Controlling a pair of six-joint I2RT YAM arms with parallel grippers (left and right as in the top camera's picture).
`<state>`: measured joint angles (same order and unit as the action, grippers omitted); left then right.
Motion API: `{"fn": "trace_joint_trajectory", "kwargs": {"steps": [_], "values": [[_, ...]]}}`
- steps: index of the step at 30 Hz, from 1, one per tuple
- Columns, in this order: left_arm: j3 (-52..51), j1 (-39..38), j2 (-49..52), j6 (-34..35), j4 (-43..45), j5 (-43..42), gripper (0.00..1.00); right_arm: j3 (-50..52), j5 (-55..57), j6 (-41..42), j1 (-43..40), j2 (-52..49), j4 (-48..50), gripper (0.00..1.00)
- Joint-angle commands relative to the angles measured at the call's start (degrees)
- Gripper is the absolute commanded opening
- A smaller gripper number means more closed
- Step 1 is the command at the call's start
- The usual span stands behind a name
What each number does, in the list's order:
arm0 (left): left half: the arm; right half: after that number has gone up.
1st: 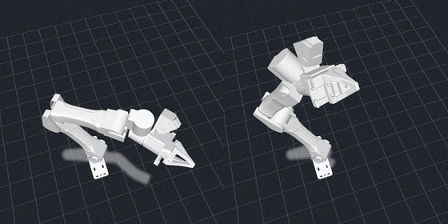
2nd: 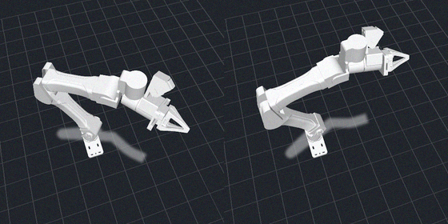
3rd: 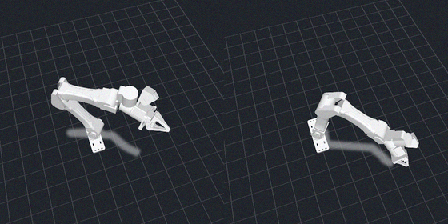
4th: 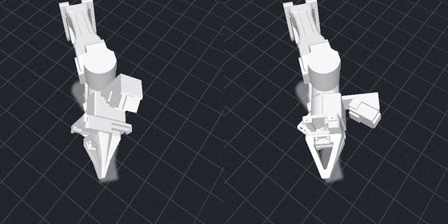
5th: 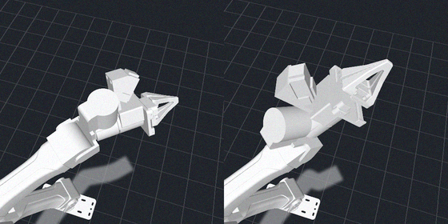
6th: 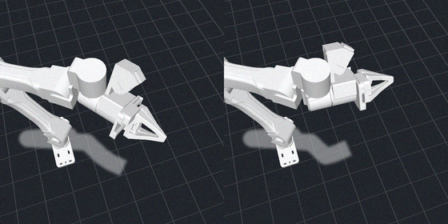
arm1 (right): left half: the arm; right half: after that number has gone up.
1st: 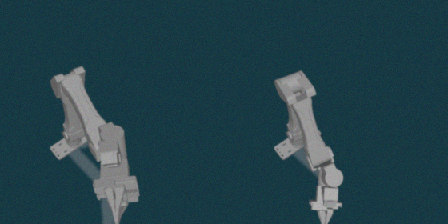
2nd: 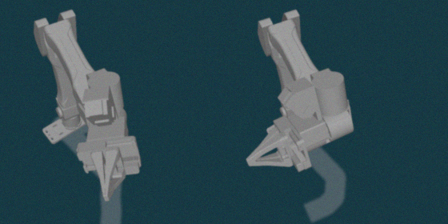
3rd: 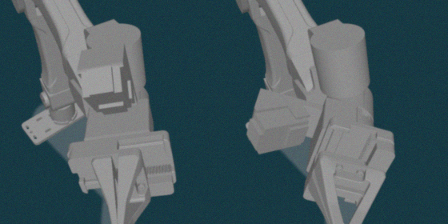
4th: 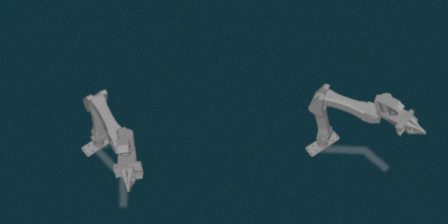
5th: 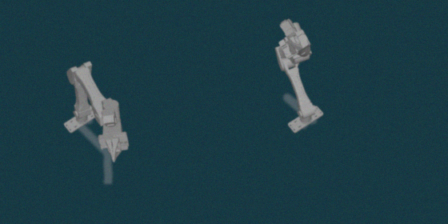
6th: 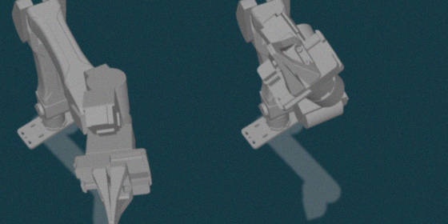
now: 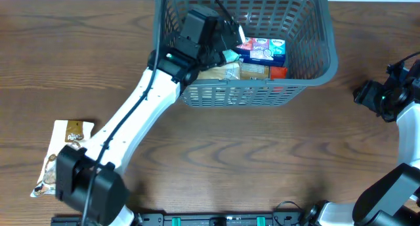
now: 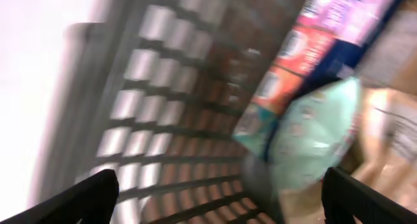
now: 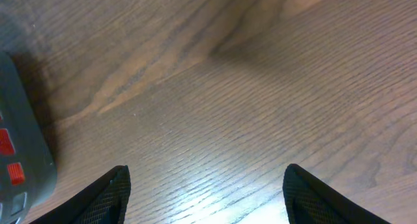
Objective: Pack container
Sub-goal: 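Carry the wipes packet into the basket and release it, then move the left gripper down to the brown-and-white Pantree snack pouch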
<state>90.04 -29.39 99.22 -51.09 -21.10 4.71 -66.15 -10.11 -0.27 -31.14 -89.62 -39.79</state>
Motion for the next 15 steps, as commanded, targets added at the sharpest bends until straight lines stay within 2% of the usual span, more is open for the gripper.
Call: {"fn": "trace_joint_trajectory", "kwargs": {"steps": [1,6,9,13,15], "values": [[1.8,2.4,-8.2,4.2,0.8,2.5,0.99,0.2,-0.5,-0.7,-0.3,-0.5,0.0,0.68],[1.8,8.7,-17.8,14.0,-0.1,2.8,0.99,0.2,-0.5,-0.7,-0.3,-0.5,0.0,0.68],[1.8,14.4,-23.0,23.2,-1.6,7.8,0.99,0.2,-0.5,-0.7,-0.3,-0.5,0.0,0.68],[1.8,22.5,-27.8,35.0,-12.3,17.7,0.99,0.2,-0.9,-0.7,-0.3,-0.5,0.0,0.67],[1.8,26.5,-28.9,39.2,-20.4,19.4,0.99,0.2,-0.9,-0.7,-0.3,-0.5,0.0,0.67]]}}
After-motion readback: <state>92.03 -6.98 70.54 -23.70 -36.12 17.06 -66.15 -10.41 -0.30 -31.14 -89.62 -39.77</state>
